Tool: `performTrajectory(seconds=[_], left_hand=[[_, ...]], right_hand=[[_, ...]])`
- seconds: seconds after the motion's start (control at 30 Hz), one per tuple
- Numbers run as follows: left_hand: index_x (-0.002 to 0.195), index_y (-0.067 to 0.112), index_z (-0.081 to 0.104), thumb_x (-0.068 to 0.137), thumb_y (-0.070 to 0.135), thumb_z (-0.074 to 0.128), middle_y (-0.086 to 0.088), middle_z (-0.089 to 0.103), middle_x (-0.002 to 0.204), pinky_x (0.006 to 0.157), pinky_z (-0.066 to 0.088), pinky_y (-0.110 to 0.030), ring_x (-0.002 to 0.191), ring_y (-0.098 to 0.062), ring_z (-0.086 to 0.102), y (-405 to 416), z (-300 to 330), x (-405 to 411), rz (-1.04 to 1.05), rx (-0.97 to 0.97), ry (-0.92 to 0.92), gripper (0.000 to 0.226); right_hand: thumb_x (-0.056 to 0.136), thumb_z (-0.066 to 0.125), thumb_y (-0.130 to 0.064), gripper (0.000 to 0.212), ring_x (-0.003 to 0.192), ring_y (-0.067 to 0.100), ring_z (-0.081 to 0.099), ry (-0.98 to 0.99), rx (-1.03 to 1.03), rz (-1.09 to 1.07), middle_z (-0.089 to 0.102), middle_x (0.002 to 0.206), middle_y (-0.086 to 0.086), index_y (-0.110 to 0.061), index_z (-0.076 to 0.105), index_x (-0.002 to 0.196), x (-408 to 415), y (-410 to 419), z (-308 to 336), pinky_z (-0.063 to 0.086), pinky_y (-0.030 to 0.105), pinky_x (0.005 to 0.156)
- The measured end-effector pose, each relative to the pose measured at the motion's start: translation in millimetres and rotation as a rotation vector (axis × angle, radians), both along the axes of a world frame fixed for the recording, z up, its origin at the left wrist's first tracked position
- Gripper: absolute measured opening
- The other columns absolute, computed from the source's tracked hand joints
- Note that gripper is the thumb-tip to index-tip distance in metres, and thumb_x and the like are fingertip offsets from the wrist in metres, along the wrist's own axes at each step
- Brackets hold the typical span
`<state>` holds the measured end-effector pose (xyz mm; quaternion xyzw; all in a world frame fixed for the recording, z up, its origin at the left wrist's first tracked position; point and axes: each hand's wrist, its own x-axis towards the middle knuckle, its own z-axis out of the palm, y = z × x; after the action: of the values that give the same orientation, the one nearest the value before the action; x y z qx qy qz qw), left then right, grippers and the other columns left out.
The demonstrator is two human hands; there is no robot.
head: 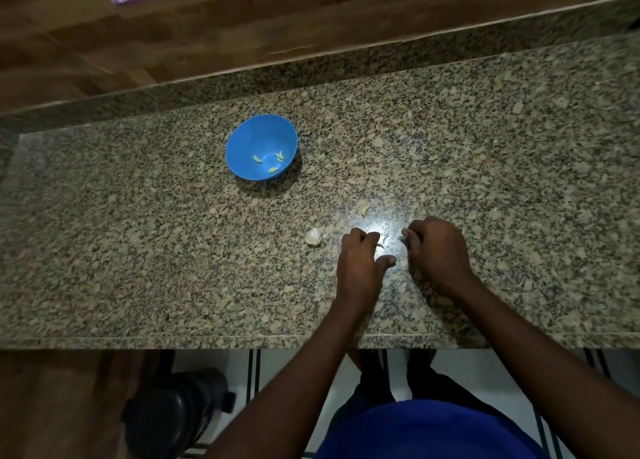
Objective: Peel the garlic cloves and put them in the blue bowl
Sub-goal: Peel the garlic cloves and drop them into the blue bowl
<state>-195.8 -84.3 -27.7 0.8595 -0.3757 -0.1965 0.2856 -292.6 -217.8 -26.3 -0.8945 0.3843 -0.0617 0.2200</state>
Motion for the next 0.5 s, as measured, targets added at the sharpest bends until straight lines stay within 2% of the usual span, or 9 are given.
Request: performTrajectory(seconds=[0.07,0.17,0.23,0.3,0.4,0.5], left_hand=[[0.122,0.01,0.064,0.087,0.04,0.075,-0.004,0.051,0.112,0.077,0.033,-0.029,0.105,-0.02,0.043,-4,-1,-11,0.024,-0.006,-0.023,0.047],[0.116,0.01,0.067,0.085,0.031,0.077,-0.005,0.054,0.11,0.076,0.031,-0.024,0.102,-0.018,0.043,-14,-5,-21,0.039,-0.001,-0.083,0.039],[0.106,0.008,0.07,0.085,0.016,0.077,-0.006,0.057,0.104,0.073,0.034,-0.019,0.095,-0.014,0.043,-18,-7,-26,0.031,-0.022,-0.113,0.024],[0.094,0.005,0.069,0.088,0.001,0.069,-0.006,0.056,0.096,0.071,0.035,-0.015,0.086,-0.005,0.035,-17,-9,-27,0.054,-0.065,-0.095,0.008],[0.079,0.01,0.064,0.083,-0.003,0.065,0.003,0.048,0.081,0.061,0.022,-0.021,0.076,-0.008,0.034,-14,-12,-25,0.053,-0.018,-0.208,0.014],[0.074,0.012,0.064,0.07,-0.011,0.07,-0.001,0.056,0.074,0.054,0.024,-0.026,0.067,-0.016,0.045,-10,-14,-17,0.007,0.041,-0.296,0.025]], right_hand=[[0.091,0.066,-0.024,0.018,0.069,0.03,0.061,-0.01,0.03,-0.016,0.064,0.077,0.008,-0.013,0.07,0.077,1,-4,-1,0.039,0.031,0.057],[0.083,0.072,-0.018,0.003,0.075,0.027,0.064,-0.039,0.107,-0.015,0.067,0.08,0.003,-0.017,0.071,0.081,-3,-7,-2,0.05,0.035,0.065],[0.082,0.075,-0.015,0.006,0.078,0.026,0.065,-0.069,0.127,-0.012,0.069,0.082,0.003,-0.018,0.072,0.086,-7,-9,-1,0.048,0.032,0.067],[0.083,0.076,-0.014,0.01,0.081,0.026,0.066,-0.086,0.13,-0.018,0.07,0.085,0.005,-0.017,0.074,0.092,-10,-10,-1,0.044,0.03,0.069],[0.083,0.074,-0.011,0.014,0.084,0.03,0.065,-0.088,0.097,-0.02,0.067,0.091,0.009,-0.012,0.073,0.097,-10,-9,-2,0.046,0.031,0.071],[0.081,0.073,-0.007,0.019,0.082,0.027,0.062,-0.123,0.071,0.017,0.062,0.093,0.008,-0.011,0.072,0.1,0,-8,-4,0.05,0.033,0.069]])
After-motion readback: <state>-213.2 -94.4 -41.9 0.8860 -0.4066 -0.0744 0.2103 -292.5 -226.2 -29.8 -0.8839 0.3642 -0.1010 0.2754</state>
